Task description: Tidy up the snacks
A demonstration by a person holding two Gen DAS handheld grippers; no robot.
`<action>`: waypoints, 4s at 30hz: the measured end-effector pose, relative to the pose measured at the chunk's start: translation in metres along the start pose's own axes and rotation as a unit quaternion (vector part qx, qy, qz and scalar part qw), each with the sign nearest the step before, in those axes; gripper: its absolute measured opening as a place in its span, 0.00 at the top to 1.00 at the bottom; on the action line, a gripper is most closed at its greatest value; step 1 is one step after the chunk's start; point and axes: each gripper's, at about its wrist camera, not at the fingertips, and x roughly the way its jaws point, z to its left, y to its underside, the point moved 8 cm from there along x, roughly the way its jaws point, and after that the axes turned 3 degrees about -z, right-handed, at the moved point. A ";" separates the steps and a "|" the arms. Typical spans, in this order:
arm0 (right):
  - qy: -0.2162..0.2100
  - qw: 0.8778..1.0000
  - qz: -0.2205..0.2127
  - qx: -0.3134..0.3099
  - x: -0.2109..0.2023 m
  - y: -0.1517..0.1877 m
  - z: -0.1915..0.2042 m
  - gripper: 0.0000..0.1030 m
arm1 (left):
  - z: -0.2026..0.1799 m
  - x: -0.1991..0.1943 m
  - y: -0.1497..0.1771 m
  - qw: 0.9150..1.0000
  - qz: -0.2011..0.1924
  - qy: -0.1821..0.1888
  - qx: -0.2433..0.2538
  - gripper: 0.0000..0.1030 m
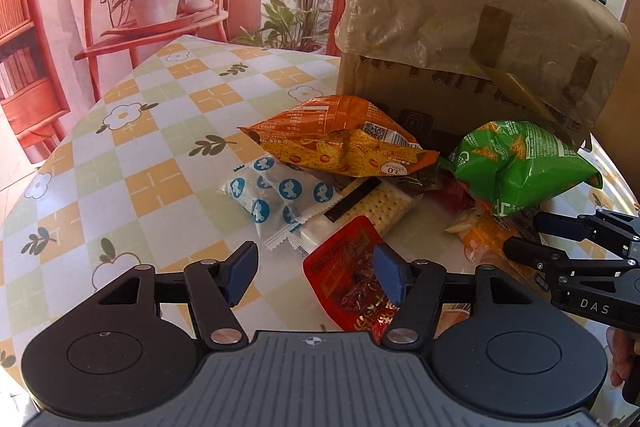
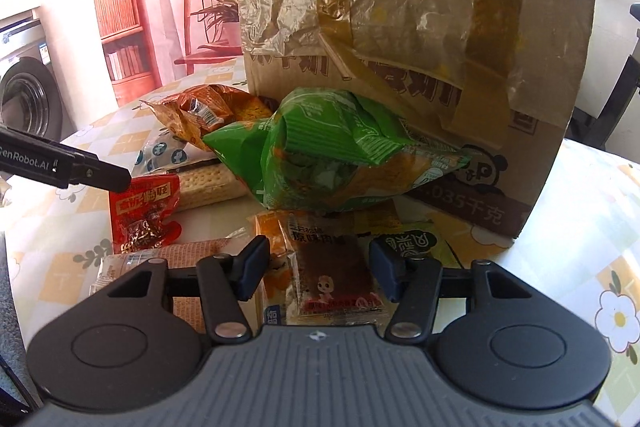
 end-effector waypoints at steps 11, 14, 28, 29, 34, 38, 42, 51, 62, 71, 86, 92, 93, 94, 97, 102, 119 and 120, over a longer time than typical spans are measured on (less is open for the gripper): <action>0.027 0.999 -0.010 0.037 -0.016 -0.006 -0.009 0.89 | -0.010 0.018 0.017 0.999 0.034 0.032 -0.004 0.35; 0.032 0.999 -0.009 0.030 -0.016 -0.005 -0.007 0.89 | -0.009 0.026 0.018 0.999 0.038 0.029 -0.011 0.35; 0.038 0.999 -0.018 0.031 -0.017 -0.006 -0.003 0.89 | -0.022 0.041 0.017 0.999 0.038 0.021 -0.012 0.33; 0.036 0.999 -0.017 0.031 -0.017 -0.005 -0.003 0.88 | -0.022 0.040 0.017 0.999 0.037 0.022 -0.014 0.33; 0.037 0.999 -0.021 0.033 -0.016 -0.006 -0.002 0.43 | -0.016 0.042 0.012 0.995 0.050 0.064 -0.062 0.22; 0.046 0.997 -0.041 0.035 -0.022 -0.012 -0.004 0.16 | -0.006 0.036 -0.002 0.988 0.021 0.092 -0.118 0.20; 0.059 0.997 -0.033 0.025 -0.020 -0.014 -0.004 0.11 | -0.003 0.029 -0.010 0.991 -0.005 0.076 -0.108 0.17; 0.044 0.999 -0.010 0.024 -0.013 -0.006 -0.012 0.69 | -0.005 0.031 -0.005 0.995 0.013 0.065 -0.079 0.17; 0.044 0.999 -0.004 0.029 -0.014 0.003 -0.015 0.91 | -0.021 0.035 0.022 0.998 0.034 0.056 -0.001 0.35; 0.043 0.998 -0.006 0.036 -0.015 0.002 -0.014 0.91 | -0.019 0.047 0.013 0.998 0.024 0.062 -0.004 0.14; 0.041 0.998 -0.010 0.036 -0.018 0.001 -0.013 0.91 | -0.018 0.038 0.018 0.997 0.048 0.031 0.048 0.33; 0.044 0.998 -0.017 0.036 -0.021 -0.003 -0.013 0.93 | -0.019 0.019 0.024 0.996 0.035 0.064 0.058 0.80; 0.044 0.998 -0.019 0.035 -0.022 -0.004 -0.013 0.93 | -0.019 0.015 0.023 0.996 0.027 0.065 0.057 0.84; 0.045 0.998 -0.021 0.034 -0.023 -0.006 -0.013 0.93 | -0.021 0.011 0.021 0.996 0.018 0.068 0.057 0.85; 0.049 0.998 -0.027 0.033 -0.028 -0.008 -0.013 0.93 | -0.023 0.003 0.016 0.996 0.005 0.075 0.053 0.87; 0.057 0.997 -0.035 0.035 -0.037 -0.010 -0.014 0.94 | -0.019 -0.008 0.007 0.996 -0.016 0.075 0.041 0.87; 0.119 0.980 -0.152 0.040 -0.127 -0.085 -0.037 0.95 | -0.028 -0.062 -0.085 0.985 -0.134 0.098 0.038 0.87; 0.121 0.978 -0.163 0.036 -0.132 -0.096 -0.038 0.95 | -0.032 -0.069 -0.097 0.983 -0.147 0.102 0.042 0.87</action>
